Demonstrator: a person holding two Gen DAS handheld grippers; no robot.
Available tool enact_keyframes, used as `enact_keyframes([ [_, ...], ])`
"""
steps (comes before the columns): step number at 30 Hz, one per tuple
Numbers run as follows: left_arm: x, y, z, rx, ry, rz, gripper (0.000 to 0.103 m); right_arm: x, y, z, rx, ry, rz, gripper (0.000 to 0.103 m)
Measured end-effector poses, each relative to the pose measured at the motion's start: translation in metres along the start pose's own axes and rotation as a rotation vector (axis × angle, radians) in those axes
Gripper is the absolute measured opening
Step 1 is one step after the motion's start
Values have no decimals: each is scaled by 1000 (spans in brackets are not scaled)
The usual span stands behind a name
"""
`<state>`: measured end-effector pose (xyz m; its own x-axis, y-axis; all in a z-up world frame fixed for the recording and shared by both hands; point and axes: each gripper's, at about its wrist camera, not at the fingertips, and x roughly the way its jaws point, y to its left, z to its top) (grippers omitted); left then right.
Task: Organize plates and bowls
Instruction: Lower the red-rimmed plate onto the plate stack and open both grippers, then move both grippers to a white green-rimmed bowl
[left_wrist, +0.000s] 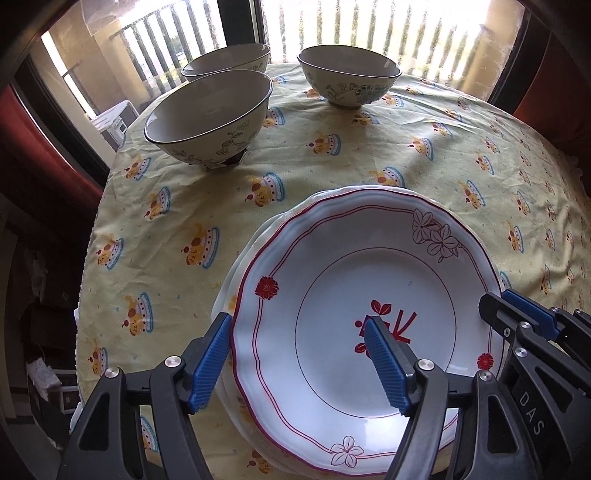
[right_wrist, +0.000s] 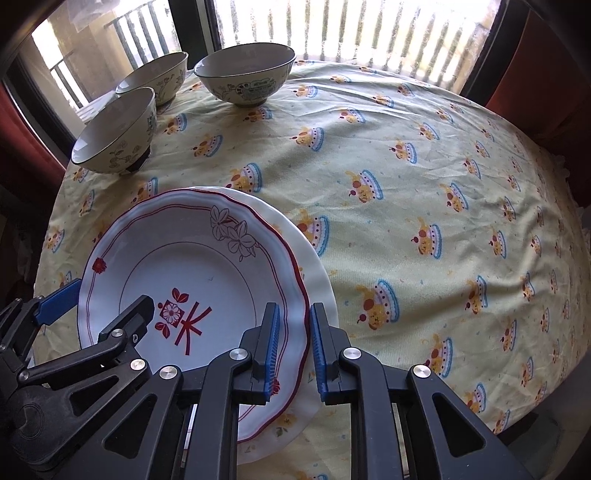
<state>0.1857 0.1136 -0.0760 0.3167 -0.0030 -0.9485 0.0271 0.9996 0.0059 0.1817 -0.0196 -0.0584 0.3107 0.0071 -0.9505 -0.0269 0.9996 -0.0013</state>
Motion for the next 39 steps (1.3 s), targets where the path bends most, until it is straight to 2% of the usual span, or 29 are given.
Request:
enact_keyframes([
  [4, -4, 1, -4, -10, 23, -39, 85, -4, -6, -1, 23, 19, 23, 23],
  [6, -7, 0, -5, -16, 19, -32, 86, -8, -10, -1, 28, 17, 26, 36],
  [12, -20, -4, -1, -58, -15, -32, 92, -23, -29, 6, 36, -27, 54, 58],
  [17, -34, -14, 11, -79, -63, -7, 93, -34, -41, 19, 13, -80, 97, 62],
  [24, -44, -17, 32, -136, -119, 56, 93, -45, -45, 48, -43, -122, 133, 62],
  [29, -48, -3, 48, -166, -146, 75, 93, -46, -36, 67, -54, -148, 152, 62],
  [32, -47, 10, 61, -155, -169, 96, 91, -49, -24, 78, -42, -160, 162, 62],
  [39, -38, 50, 94, -105, -191, 77, 85, -45, 18, 105, 22, -186, 137, 62],
])
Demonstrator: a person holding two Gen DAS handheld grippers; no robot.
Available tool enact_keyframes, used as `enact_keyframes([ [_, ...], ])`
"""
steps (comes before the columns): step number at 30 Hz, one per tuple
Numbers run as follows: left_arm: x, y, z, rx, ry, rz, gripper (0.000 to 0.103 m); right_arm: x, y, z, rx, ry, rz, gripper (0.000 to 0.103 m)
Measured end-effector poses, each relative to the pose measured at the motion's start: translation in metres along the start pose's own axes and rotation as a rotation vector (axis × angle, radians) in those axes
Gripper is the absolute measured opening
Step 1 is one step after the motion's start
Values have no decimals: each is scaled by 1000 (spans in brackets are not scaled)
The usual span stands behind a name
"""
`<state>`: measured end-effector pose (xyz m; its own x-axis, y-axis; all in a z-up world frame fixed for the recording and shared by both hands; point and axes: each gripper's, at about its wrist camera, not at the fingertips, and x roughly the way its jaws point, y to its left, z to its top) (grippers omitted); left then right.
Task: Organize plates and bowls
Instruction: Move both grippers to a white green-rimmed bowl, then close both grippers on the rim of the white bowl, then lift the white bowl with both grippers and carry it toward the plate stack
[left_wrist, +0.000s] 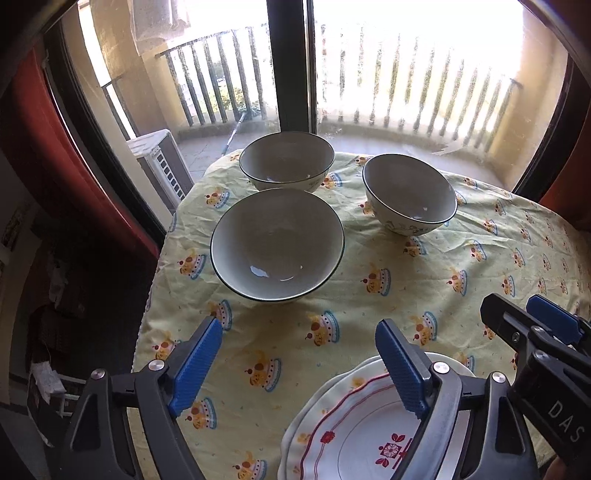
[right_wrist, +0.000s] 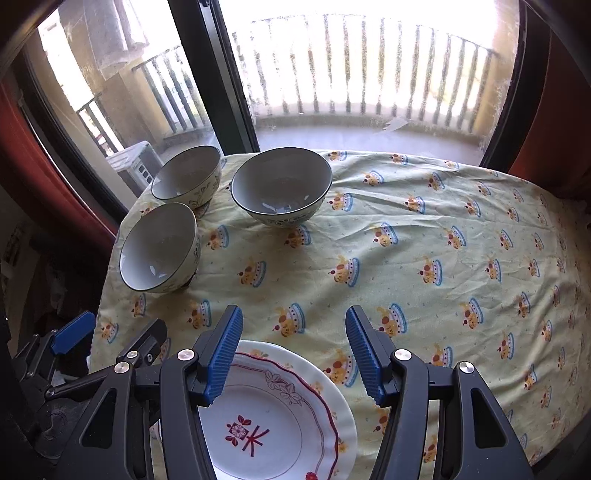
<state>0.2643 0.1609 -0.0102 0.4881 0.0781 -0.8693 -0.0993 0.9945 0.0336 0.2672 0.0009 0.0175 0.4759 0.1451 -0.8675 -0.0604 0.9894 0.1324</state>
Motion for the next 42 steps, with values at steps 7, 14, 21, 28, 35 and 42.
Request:
enact_keyframes([
  [7, 33, 26, 34, 77, -10, -43, 83, 29, 43, 25, 57, -4, -37, 61],
  [14, 62, 48, 57, 104, -15, -42, 78, 60, 72, 46, 103, 5, -50, 60],
  [21, 94, 61, 67, 119, 22, -64, 65, 95, 89, 57, 137, 47, -37, 53],
  [28, 118, 62, 68, 150, 80, -81, 44, 123, 98, 57, 150, 97, -37, 41],
  [35, 124, 65, 70, 164, 92, -80, 35, 138, 102, 56, 166, 118, -14, 16],
  [42, 123, 69, 69, 144, 115, -96, 30, 132, 112, 58, 124, 105, -58, 16],
])
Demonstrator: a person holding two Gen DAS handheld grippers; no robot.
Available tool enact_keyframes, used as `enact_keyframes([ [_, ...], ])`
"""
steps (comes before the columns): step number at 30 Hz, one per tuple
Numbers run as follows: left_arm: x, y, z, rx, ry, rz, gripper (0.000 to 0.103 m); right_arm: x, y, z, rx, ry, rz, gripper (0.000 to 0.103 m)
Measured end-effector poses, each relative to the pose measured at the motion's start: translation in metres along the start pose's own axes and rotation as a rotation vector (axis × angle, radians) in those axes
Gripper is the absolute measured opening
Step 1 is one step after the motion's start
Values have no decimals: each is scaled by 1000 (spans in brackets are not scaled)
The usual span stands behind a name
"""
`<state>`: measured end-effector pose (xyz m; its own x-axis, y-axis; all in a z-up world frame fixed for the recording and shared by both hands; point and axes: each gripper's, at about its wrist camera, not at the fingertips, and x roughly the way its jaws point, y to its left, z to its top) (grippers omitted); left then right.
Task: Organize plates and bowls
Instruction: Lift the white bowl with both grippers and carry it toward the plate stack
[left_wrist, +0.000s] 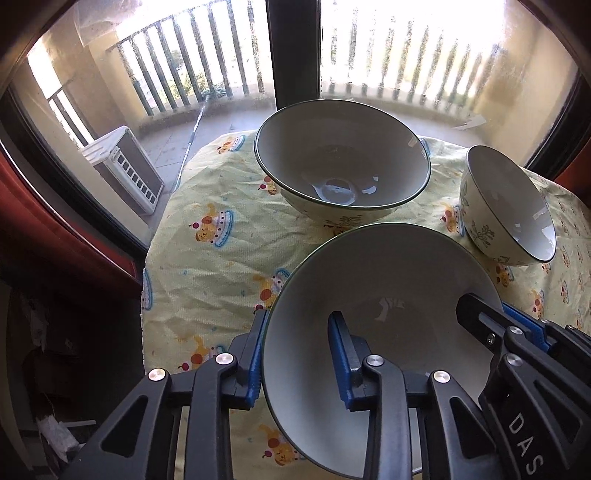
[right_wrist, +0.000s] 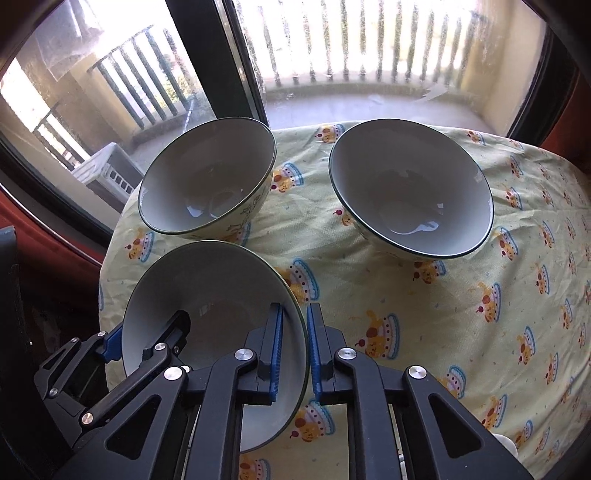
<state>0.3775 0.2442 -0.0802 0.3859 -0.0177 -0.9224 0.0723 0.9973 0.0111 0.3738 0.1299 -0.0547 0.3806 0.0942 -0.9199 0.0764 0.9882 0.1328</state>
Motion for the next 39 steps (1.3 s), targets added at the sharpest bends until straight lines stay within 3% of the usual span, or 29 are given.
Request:
enact_keyframes([
  [17, -41, -52, -19, 15, -50, -13, 30, -44, -46, -14, -5, -42, -6, 16],
  [39, -102, -207, -64, 31, -99, -40, 30, -127, -203, -50, -12, -111, -22, 16],
])
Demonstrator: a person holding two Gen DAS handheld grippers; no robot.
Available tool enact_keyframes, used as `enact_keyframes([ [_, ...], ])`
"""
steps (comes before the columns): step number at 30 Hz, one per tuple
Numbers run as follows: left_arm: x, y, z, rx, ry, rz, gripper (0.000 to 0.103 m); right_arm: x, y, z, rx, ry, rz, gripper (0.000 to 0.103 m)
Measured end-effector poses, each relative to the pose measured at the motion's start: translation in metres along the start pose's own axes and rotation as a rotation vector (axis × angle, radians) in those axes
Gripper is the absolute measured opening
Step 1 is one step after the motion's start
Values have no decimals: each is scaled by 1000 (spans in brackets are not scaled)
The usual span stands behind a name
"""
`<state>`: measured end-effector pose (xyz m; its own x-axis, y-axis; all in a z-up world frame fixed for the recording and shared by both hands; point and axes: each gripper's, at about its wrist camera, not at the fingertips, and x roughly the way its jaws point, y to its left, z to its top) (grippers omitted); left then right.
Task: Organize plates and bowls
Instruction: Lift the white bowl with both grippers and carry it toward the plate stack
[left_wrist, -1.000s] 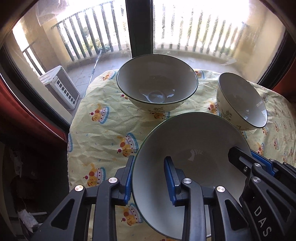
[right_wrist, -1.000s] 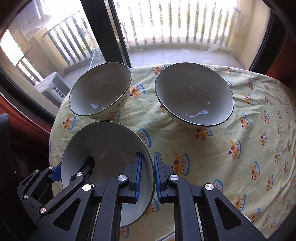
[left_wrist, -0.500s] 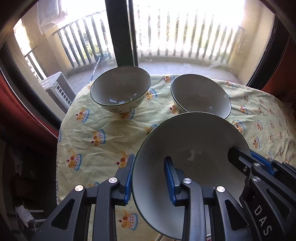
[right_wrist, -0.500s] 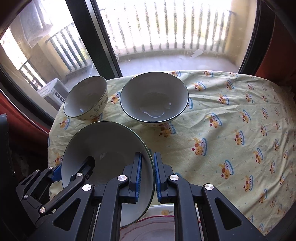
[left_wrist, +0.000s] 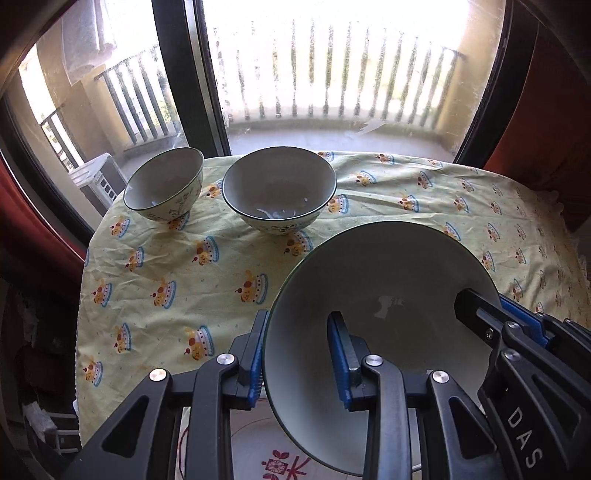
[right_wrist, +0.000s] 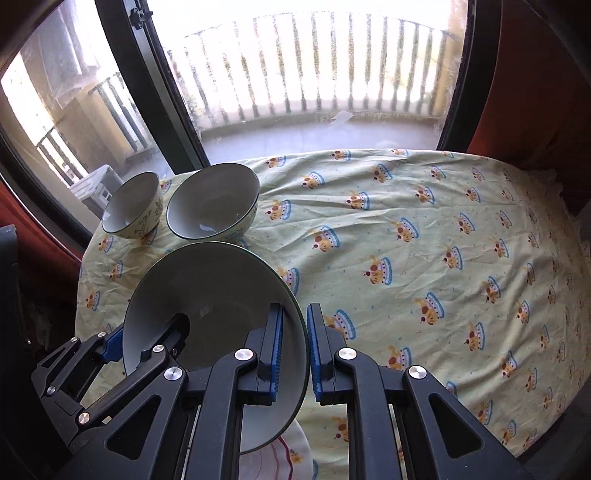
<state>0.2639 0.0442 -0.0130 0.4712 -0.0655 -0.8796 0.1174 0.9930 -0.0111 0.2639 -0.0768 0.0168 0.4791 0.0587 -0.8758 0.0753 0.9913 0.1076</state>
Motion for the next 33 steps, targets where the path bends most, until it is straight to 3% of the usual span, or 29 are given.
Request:
enact_keyframes([
  [19, -2, -93, -52, -19, 57, -11, 30, -12, -101, -50, -12, 49, 0, 16],
  [33, 13, -114, -92, -41, 158, 3, 30, 6, -129, -85, -30, 148, 25, 16],
])
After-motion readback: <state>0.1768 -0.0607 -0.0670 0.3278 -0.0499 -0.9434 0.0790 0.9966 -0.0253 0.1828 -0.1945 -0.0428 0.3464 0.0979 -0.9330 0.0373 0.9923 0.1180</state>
